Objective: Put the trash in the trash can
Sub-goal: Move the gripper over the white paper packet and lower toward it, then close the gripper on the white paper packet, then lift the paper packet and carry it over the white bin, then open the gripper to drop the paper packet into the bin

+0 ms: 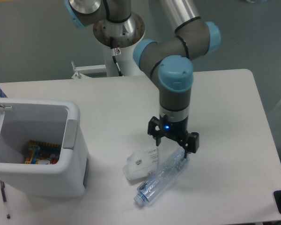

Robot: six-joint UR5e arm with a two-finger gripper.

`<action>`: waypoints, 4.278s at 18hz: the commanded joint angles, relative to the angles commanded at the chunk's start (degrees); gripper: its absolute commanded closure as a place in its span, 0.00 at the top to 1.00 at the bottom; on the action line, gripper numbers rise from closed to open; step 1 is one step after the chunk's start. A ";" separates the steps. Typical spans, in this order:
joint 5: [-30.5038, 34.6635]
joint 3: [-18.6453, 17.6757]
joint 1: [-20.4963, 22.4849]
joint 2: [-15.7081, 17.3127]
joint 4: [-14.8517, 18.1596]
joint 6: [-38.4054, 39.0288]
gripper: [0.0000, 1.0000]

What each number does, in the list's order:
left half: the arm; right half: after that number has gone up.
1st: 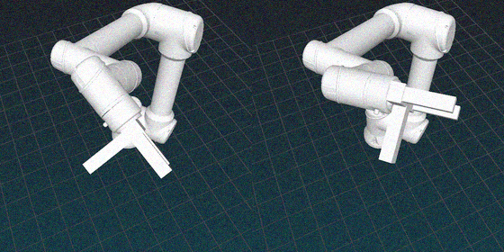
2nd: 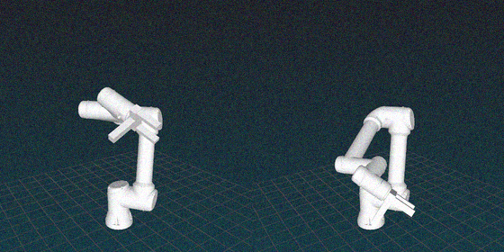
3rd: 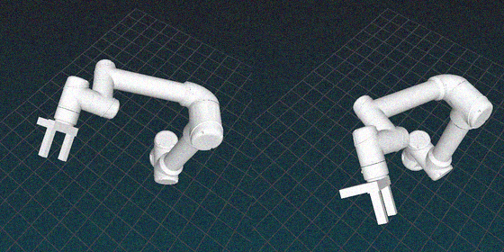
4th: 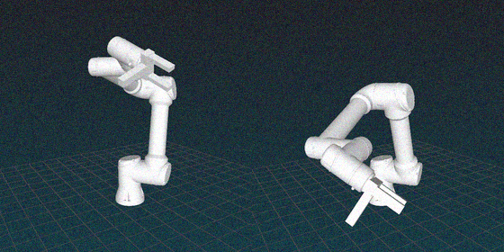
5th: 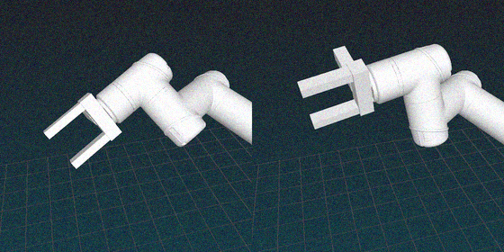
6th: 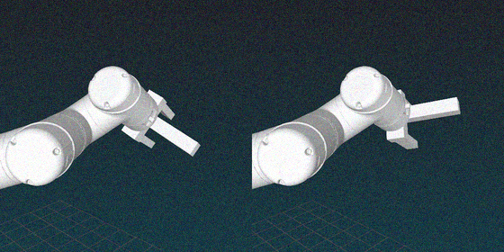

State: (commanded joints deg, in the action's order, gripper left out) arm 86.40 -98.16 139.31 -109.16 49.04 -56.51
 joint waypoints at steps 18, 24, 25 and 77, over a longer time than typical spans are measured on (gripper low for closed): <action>0.00 -3.52 -5.72 -5.53 -1.94 1.75 0.24; -0.09 -1.86 -5.63 -5.27 -1.76 2.72 0.00; -0.09 -1.51 -5.63 -5.27 -1.67 2.81 0.00; -32.17 6.50 -13.71 17.14 2.72 25.66 0.51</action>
State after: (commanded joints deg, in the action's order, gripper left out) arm 54.23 -91.67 125.60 -92.02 51.77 -30.85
